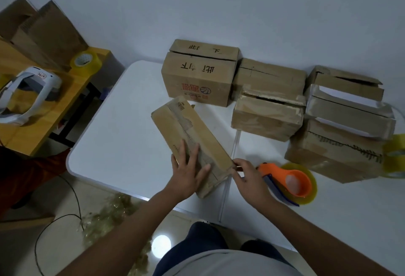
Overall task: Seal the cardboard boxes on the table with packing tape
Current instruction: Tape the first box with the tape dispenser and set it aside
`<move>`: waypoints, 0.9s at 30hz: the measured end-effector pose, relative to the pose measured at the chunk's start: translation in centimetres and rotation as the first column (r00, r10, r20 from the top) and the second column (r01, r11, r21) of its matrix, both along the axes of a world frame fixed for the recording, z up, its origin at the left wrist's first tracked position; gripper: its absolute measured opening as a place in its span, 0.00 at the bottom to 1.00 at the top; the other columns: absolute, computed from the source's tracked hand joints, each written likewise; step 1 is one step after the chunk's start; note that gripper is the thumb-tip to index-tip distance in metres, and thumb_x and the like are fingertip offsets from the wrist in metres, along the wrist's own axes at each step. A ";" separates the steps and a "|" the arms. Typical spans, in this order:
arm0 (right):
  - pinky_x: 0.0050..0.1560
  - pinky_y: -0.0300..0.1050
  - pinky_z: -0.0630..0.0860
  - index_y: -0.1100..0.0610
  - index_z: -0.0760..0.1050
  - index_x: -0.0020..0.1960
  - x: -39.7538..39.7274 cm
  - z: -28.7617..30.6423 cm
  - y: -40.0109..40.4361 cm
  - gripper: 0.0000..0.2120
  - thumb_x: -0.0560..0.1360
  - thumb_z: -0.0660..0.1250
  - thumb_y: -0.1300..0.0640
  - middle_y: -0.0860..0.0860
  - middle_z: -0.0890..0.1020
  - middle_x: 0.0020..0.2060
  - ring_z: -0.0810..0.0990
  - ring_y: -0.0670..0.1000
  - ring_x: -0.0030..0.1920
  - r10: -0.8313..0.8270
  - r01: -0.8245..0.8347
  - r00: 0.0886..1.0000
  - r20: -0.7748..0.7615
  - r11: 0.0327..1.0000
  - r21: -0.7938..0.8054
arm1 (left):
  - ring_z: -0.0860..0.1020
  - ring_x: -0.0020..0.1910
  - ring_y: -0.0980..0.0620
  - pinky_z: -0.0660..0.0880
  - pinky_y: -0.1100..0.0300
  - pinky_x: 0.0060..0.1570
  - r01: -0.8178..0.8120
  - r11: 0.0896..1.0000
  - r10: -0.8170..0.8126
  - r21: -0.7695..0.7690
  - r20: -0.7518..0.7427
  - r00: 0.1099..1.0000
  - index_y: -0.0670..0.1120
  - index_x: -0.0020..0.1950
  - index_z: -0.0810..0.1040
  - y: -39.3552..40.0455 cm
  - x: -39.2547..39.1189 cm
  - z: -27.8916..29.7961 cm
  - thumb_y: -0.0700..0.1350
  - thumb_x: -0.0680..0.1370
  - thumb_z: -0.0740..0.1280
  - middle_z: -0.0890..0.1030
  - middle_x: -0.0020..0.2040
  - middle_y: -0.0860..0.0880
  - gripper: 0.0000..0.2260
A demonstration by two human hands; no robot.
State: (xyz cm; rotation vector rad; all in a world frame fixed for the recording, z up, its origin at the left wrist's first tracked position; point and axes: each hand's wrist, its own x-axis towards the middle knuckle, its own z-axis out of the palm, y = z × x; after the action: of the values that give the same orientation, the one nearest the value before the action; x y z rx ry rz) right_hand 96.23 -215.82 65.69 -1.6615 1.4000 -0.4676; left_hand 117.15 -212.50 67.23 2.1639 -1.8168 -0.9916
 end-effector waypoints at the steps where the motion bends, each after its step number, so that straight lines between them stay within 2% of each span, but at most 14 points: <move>1: 0.56 0.43 0.76 0.53 0.73 0.65 0.3 0.2 0.1 0.13 0.81 0.62 0.53 0.46 0.76 0.56 0.75 0.44 0.57 -0.006 0.006 1.000 0.013 1.000 0.021 | 0.34 0.78 0.42 0.39 0.40 0.77 0.010 0.999 -0.010 -0.036 -0.017 1.000 0.55 0.81 0.38 -0.2 -0.1 -0.4 0.71 0.76 0.48 0.29 0.78 0.47 0.39; 3: 0.56 0.43 0.76 0.52 0.73 0.65 0.6 0.3 0.0 0.14 0.81 0.63 0.51 0.46 0.76 0.58 0.75 0.43 0.57 -0.003 0.002 1.000 0.017 0.999 0.051 | 0.37 0.79 0.42 0.40 0.40 0.77 0.056 0.992 -0.055 -0.117 0.004 0.998 0.55 0.81 0.42 -0.9 0.7 -1.4 0.73 0.76 0.47 0.32 0.79 0.48 0.39; 7: 0.60 0.40 0.74 0.52 0.69 0.71 0.2 0.5 -0.9 0.19 0.81 0.63 0.50 0.46 0.75 0.63 0.75 0.44 0.59 0.022 -0.024 1.000 0.019 0.992 0.122 | 0.45 0.79 0.37 0.51 0.35 0.76 0.250 0.944 -0.240 -0.215 0.070 0.968 0.55 0.82 0.46 -3.2 3.6 -2.8 0.73 0.77 0.47 0.37 0.81 0.53 0.38; 8: 0.61 0.41 0.73 0.53 0.67 0.72 -0.2 0.5 -1.3 0.21 0.81 0.63 0.50 0.45 0.74 0.64 0.75 0.44 0.60 -0.001 -0.001 1.000 0.016 0.993 0.120 | 0.45 0.79 0.37 0.53 0.35 0.75 0.287 0.936 -0.278 -0.206 0.071 0.958 0.56 0.82 0.46 -3.8 4.2 -2.8 0.73 0.77 0.48 0.37 0.81 0.55 0.38; 10: 0.62 0.45 0.74 0.55 0.66 0.73 -1.5 0.6 -2.2 0.22 0.81 0.63 0.53 0.47 0.73 0.65 0.75 0.47 0.60 -0.153 0.154 0.988 -0.012 0.984 0.095 | 0.45 0.79 0.37 0.54 0.35 0.75 0.328 0.928 -0.320 -0.178 0.071 0.945 0.58 0.81 0.44 -4.5 4.7 -3.0 0.73 0.77 0.48 0.36 0.80 0.57 0.37; 12: 0.60 0.46 0.72 0.58 0.67 0.71 -3.8 0.0 -2.9 0.20 0.81 0.63 0.55 0.53 0.73 0.65 0.76 0.52 0.60 -0.268 0.278 0.956 -0.117 0.957 0.086 | 0.45 0.79 0.36 0.52 0.34 0.75 0.343 0.922 -0.314 -0.179 0.174 0.933 0.59 0.81 0.44 -4.3 4.4 -2.7 0.73 0.77 0.46 0.36 0.81 0.56 0.36; 14: 0.58 0.47 0.69 0.61 0.69 0.67 -6.5 -1.3 -2.9 0.17 0.81 0.62 0.54 0.57 0.73 0.63 0.73 0.56 0.60 -0.259 0.291 0.900 -0.352 0.956 0.042 | 0.42 0.79 0.37 0.44 0.34 0.75 0.307 0.930 -0.242 -0.203 0.293 0.925 0.59 0.81 0.44 -3.4 3.4 -2.2 0.71 0.78 0.45 0.37 0.81 0.54 0.34; 16: 0.58 0.51 0.68 0.64 0.71 0.61 -9.0 -2.9 -2.2 0.18 0.80 0.61 0.51 0.61 0.74 0.59 0.72 0.58 0.59 -0.257 0.284 0.817 -0.516 0.958 -0.029 | 0.42 0.80 0.39 0.42 0.37 0.74 0.299 0.917 -0.215 -0.264 0.307 0.927 0.57 0.81 0.50 -2.0 2.0 -1.5 0.69 0.80 0.46 0.42 0.82 0.54 0.32; 18: 0.55 0.52 0.71 0.64 0.73 0.56 -10.1 -3.7 -1.3 0.25 0.77 0.62 0.41 0.60 0.76 0.53 0.74 0.59 0.55 -0.290 0.324 0.789 -0.542 0.945 -0.033 | 0.44 0.81 0.43 0.45 0.37 0.76 0.375 0.876 -0.273 -0.304 0.328 0.904 0.56 0.81 0.54 -0.9 0.9 -1.5 0.68 0.81 0.48 0.46 0.82 0.54 0.31; 20: 0.49 0.52 0.75 0.62 0.72 0.55 -10.4 -4.0 -0.3 0.32 0.73 0.61 0.32 0.58 0.76 0.50 0.76 0.58 0.50 -0.280 0.336 0.787 -0.549 0.942 0.002 | 0.47 0.81 0.44 0.50 0.36 0.75 0.466 0.833 -0.339 -0.298 0.391 0.856 0.55 0.81 0.57 -0.2 0.3 -2.3 0.68 0.81 0.51 0.50 0.82 0.53 0.31; 21: 0.48 0.53 0.76 0.62 0.71 0.57 -10.5 -4.1 0.0 0.33 0.73 0.63 0.32 0.57 0.76 0.50 0.77 0.58 0.50 -0.240 0.309 0.786 -0.570 0.951 0.027 | 0.49 0.81 0.43 0.52 0.36 0.74 0.490 0.825 -0.356 -0.280 0.416 0.837 0.54 0.81 0.57 -0.1 0.2 -2.8 0.67 0.81 0.51 0.52 0.82 0.53 0.31; 23: 0.49 0.53 0.76 0.62 0.65 0.66 -10.6 -4.5 0.5 0.31 0.75 0.67 0.40 0.58 0.74 0.57 0.76 0.59 0.54 -0.141 0.233 0.800 -0.583 0.969 0.086 | 0.52 0.80 0.42 0.54 0.36 0.73 0.505 0.820 -0.353 -0.269 0.457 0.817 0.54 0.81 0.57 0.0 0.0 -3.2 0.64 0.81 0.54 0.56 0.81 0.53 0.30; 25: 0.48 0.53 0.74 0.63 0.61 0.69 -10.8 -4.7 0.6 0.29 0.78 0.66 0.47 0.59 0.73 0.60 0.76 0.61 0.55 -0.085 0.189 0.813 -0.576 0.974 0.122 | 0.55 0.79 0.41 0.54 0.36 0.73 0.505 0.820 -0.345 -0.268 0.474 0.810 0.53 0.81 0.58 0.1 -0.2 -3.2 0.60 0.80 0.56 0.58 0.81 0.53 0.30; 27: 0.50 0.55 0.75 0.63 0.62 0.69 -10.9 -4.6 0.4 0.26 0.79 0.63 0.48 0.60 0.74 0.60 0.77 0.62 0.56 -0.068 0.190 0.816 -0.574 0.969 0.156 | 0.56 0.79 0.41 0.54 0.37 0.73 0.504 0.824 -0.339 -0.257 0.489 0.803 0.53 0.81 0.58 0.1 -0.2 -3.1 0.59 0.80 0.55 0.58 0.80 0.53 0.29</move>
State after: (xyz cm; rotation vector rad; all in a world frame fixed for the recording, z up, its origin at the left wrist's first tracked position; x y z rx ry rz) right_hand 85.29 -215.45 61.05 -1.6010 1.9316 0.1260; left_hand 116.93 -212.38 64.14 1.8559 -2.5295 -0.1647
